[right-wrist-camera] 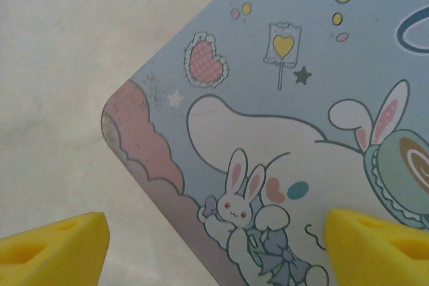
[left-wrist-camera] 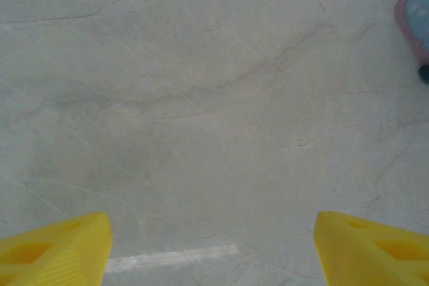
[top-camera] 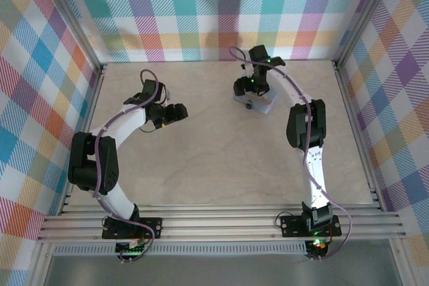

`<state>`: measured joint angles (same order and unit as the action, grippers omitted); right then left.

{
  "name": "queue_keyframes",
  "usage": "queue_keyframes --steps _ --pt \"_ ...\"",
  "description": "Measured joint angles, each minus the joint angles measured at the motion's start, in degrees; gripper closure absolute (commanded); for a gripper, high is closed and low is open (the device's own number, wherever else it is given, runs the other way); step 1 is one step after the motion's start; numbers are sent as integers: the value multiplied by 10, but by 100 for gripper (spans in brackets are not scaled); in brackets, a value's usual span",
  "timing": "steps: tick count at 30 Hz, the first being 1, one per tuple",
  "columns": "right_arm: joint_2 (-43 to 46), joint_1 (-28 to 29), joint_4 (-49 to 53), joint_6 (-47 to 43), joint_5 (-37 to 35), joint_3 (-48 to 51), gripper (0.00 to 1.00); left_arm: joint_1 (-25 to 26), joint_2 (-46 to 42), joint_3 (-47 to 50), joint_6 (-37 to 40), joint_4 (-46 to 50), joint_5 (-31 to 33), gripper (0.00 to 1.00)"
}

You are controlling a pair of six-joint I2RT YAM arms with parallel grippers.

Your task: Unlock a padlock with a key

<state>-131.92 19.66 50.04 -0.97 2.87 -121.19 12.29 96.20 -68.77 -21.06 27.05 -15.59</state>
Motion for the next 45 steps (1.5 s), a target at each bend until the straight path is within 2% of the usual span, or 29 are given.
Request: queue_keyframes --steps 6,11,20,26,31,34,40,45 --pt "113 49 -35 -26 59 174 13 0 0 -17 -16 7 -12 21" --pt "162 73 -30 29 84 226 9 1 -8 -18 -34 12 -22 21" --pt "287 50 -42 183 66 287 8 32 13 -95 -46 10 -60 27" --pt "345 4 -76 271 81 390 12 70 58 -133 -49 3 -81 37" --pt "356 -55 -143 351 143 520 16 85 115 -161 -49 0 -94 37" --pt "356 -62 -149 374 159 552 16 91 148 -189 -48 2 -100 39" --pt "351 -57 -170 383 180 543 19 96 222 -270 -42 15 -121 46" --pt "290 -58 -169 378 196 482 21 105 275 -329 -35 25 -141 52"
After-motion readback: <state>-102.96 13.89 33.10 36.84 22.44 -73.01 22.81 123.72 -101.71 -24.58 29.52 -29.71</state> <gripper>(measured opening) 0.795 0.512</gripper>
